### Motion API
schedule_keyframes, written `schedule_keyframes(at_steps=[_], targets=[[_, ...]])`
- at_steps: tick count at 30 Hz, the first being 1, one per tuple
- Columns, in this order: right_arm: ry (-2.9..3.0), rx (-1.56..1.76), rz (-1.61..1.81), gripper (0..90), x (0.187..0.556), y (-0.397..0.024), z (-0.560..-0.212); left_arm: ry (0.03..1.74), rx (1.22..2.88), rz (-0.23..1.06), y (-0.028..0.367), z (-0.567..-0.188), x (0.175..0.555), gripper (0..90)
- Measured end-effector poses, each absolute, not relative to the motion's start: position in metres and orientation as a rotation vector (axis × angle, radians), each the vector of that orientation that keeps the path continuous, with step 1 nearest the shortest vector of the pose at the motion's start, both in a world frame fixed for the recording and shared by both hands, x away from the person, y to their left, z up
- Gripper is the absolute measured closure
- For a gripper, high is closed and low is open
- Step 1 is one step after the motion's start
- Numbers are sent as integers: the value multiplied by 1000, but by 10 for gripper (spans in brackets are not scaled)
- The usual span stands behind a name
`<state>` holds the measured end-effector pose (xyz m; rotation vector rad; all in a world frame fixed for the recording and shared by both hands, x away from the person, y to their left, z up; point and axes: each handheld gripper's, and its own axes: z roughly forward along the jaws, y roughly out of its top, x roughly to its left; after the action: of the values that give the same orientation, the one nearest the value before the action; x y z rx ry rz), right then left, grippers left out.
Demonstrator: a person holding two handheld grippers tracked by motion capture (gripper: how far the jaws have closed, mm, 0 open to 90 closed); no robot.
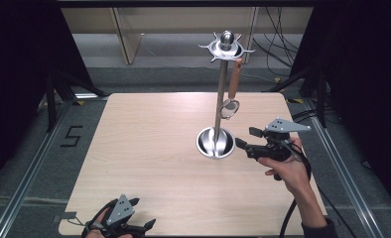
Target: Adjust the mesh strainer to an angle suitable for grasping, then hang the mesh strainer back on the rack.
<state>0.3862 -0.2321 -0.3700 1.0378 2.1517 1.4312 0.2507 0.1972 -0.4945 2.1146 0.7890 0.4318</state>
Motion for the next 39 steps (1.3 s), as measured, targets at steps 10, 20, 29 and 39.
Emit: schedule_keyframes(at_steps=[10, 20, 29, 39], targets=[[2211, 1038, 1359, 321, 384, -227, -385, 779, 2146, 430, 198, -493, 251, 149], [2249, 1058, 1331, 315, 382, -225, -397, 794, 2136, 435, 198, -494, 249, 149], [2267, 1056, 1327, 310, 380, -227, -402, 782, 2137, 443, 198, -494, 249, 148], [2298, 1049, 1311, 304, 375, -224, -409, 783, 2137, 442, 198, -495, 249, 148]])
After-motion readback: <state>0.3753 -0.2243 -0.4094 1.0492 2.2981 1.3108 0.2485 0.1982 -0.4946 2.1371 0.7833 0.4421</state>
